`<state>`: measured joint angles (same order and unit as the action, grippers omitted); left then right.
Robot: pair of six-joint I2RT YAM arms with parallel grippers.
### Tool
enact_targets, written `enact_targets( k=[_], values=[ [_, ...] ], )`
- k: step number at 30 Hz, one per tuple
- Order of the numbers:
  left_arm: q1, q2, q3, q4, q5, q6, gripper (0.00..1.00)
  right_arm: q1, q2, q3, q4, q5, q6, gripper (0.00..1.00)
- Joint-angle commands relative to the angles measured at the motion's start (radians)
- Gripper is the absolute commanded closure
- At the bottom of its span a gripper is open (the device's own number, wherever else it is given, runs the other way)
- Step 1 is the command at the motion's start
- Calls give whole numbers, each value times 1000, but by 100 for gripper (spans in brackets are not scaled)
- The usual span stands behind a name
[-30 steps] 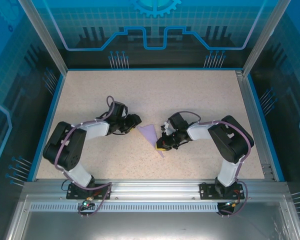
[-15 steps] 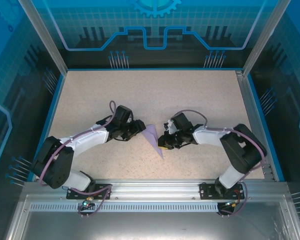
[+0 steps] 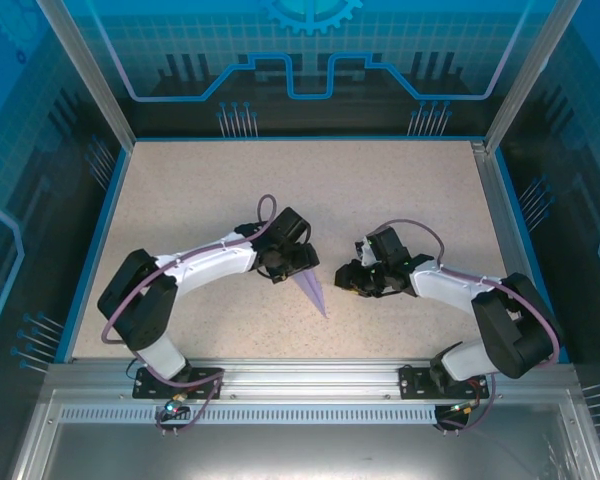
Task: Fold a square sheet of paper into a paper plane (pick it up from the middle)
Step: Move a paper plane to the center of the table.
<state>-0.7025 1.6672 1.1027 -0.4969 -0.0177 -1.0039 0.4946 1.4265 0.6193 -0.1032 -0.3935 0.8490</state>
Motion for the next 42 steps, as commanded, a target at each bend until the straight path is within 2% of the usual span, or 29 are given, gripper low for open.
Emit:
enact_targets(
  k=[1, 7, 12, 18, 30, 42],
  values=[
    [1, 18, 27, -79, -45, -25, 28, -7, -14, -6, 9, -16, -21, 64],
    [1, 49, 21, -88, -41, -42, 32, -2, 16, 13, 23, -46, -45, 59],
    [2, 22, -25, -77, -49, -66, 44, 23, 69, 60, 20, -64, -78, 55],
    [9, -33, -114, -47, -53, -80, 54, 55, 166, 134, 7, -69, -104, 54],
    [11, -59, -165, -10, -41, -86, 54, 91, 317, 255, -60, -81, -176, 53],
    [11, -65, -176, -2, -42, -87, 54, 111, 322, 254, -30, -141, -186, 53]
  ],
)
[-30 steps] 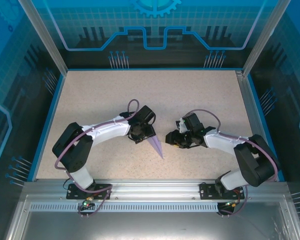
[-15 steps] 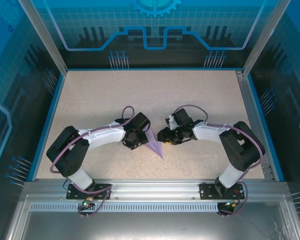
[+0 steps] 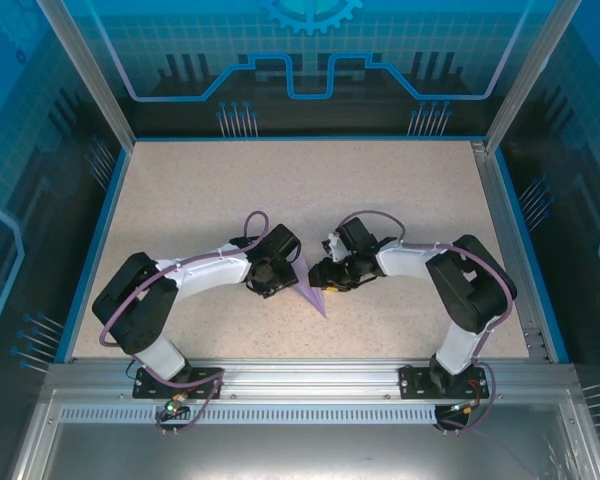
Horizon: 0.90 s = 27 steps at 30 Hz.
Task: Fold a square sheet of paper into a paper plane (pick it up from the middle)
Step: Move a paper plane to the center of the table.
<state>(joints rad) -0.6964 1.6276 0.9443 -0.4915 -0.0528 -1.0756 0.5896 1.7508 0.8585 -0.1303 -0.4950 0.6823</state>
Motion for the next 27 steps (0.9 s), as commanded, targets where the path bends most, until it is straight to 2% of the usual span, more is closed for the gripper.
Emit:
enact_targets(
  k=[1, 12, 27],
  values=[
    [5, -27, -18, -5, -7, -17, 54, 17, -10, 15, -2, -38, -21, 53],
    [4, -29, -28, 4, -5, -24, 54, 59, -66, 50, -63, 26, -55, 53],
    [4, -57, -48, 8, -18, -33, 55, 94, 0, 119, -138, 92, -99, 58]
  ],
)
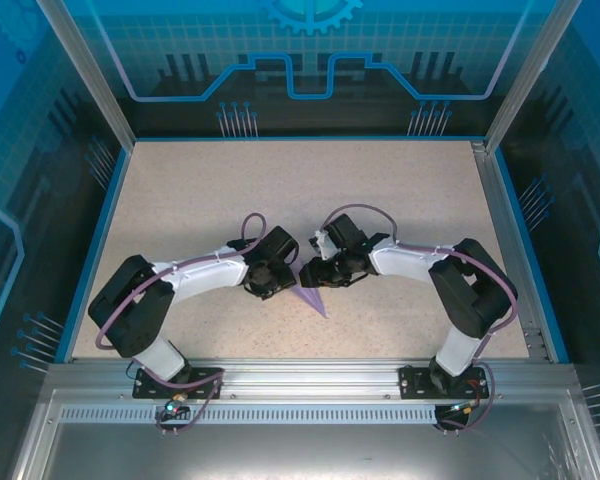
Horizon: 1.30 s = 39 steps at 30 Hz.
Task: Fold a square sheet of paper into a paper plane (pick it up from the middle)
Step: Move a paper plane to the center of the table.
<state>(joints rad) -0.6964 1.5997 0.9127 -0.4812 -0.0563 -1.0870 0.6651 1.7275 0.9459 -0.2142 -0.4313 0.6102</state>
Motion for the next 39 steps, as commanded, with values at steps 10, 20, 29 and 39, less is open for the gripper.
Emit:
enact_targets(
  k=[10, 20, 29, 39],
  values=[
    [5, -40, -34, 0, -21, -32, 58, 71, 28, 73, -122, 90, -53, 68],
    [4, -59, -59, 6, -35, -43, 59, 164, 68, 172, -266, 316, -83, 64],
    [4, -78, -61, 11, -39, -48, 59, 180, 108, 183, -277, 337, -93, 66],
    [5, -201, -121, 28, -87, -69, 58, 180, 111, 220, -318, 352, -103, 84]
  ],
)
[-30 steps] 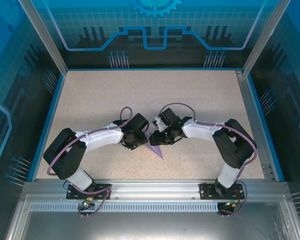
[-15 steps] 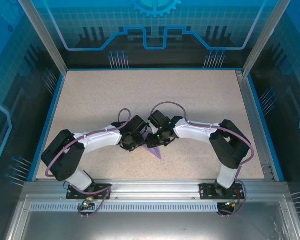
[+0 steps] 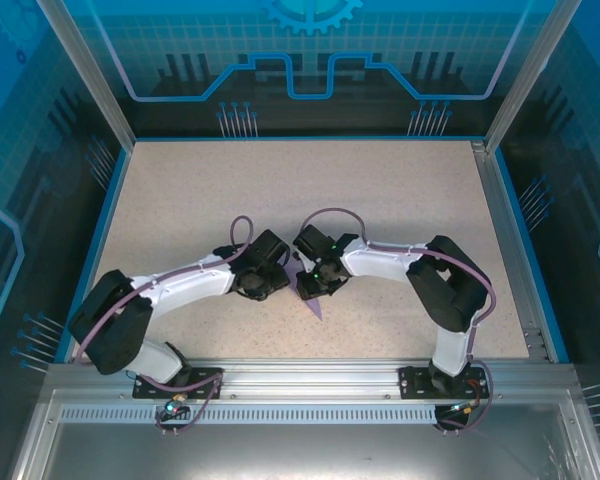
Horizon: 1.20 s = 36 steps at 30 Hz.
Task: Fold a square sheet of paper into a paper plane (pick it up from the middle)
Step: Move a paper plane to the center of the table.
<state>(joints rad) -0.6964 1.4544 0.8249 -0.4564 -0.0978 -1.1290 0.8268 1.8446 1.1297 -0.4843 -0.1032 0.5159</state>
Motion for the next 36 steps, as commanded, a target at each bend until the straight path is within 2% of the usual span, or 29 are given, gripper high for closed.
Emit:
enact_targets(
  k=[1, 3, 9, 15, 22, 28, 36],
  values=[
    [4, -75, -46, 11, -51, -30, 58, 18, -11, 44, -61, 37, -8, 87],
    [5, -120, -79, 22, -69, -41, 57, 18, -38, 55, -91, 83, -7, 91],
    [9, -186, -122, 1, -97, -42, 55, -26, -93, 100, -235, 294, 95, 91],
    [20, -246, -161, -27, -133, -52, 53, -112, -37, 118, -243, 242, 174, 90],
    [47, -284, -207, 8, -138, -61, 48, -111, 102, 224, -336, 276, 221, 88],
    [57, -265, -201, 8, -123, -57, 47, -105, 143, 232, -323, 254, 231, 79],
    [59, -215, -186, 27, -84, -44, 46, -100, 213, 235, -317, 240, 229, 76]
  ],
)
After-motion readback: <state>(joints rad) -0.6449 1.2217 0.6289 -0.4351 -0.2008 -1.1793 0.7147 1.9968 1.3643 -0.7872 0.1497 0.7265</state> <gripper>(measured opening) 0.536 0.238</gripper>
